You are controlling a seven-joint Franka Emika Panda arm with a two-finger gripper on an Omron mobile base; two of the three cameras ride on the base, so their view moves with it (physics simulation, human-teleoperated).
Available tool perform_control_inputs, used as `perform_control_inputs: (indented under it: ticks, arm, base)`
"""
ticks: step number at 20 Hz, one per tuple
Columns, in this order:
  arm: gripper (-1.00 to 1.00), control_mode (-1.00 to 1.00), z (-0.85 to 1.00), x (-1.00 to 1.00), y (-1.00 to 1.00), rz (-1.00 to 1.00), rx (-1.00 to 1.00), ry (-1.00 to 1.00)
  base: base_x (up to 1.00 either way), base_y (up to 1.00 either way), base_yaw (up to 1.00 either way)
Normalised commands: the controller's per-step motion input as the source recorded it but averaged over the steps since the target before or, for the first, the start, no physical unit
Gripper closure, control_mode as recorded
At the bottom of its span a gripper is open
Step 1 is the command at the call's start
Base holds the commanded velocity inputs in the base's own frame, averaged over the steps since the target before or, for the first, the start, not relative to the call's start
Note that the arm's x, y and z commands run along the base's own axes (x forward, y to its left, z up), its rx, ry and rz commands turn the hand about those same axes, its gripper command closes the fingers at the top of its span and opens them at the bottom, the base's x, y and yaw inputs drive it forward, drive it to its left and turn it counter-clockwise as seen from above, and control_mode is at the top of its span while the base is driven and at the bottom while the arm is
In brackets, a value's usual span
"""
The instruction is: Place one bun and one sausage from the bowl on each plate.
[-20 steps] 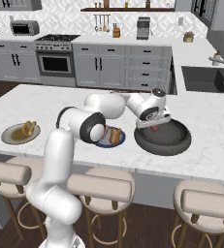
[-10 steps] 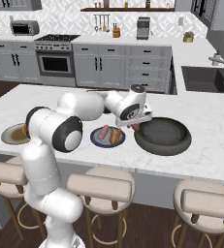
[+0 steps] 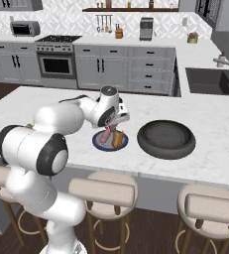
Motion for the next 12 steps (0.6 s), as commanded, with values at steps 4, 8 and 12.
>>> perform_control_inputs:
  ticks: [4, 8, 12]
  arm:
    - [1.00, -1.00, 0.28, 0.00, 1.00, 0.00, 0.00, -0.08]
    - [1.00, -1.00, 0.18, 0.00, 1.00, 0.01, 0.00, -0.01]
    - [1.00, -1.00, 0.15, -0.02, 1.00, 0.01, 0.00, 0.00]
  base:
    - [0.00, 0.00, 0.00]
    - [0.00, 0.00, 0.00]
    - [0.00, 0.00, 0.00]
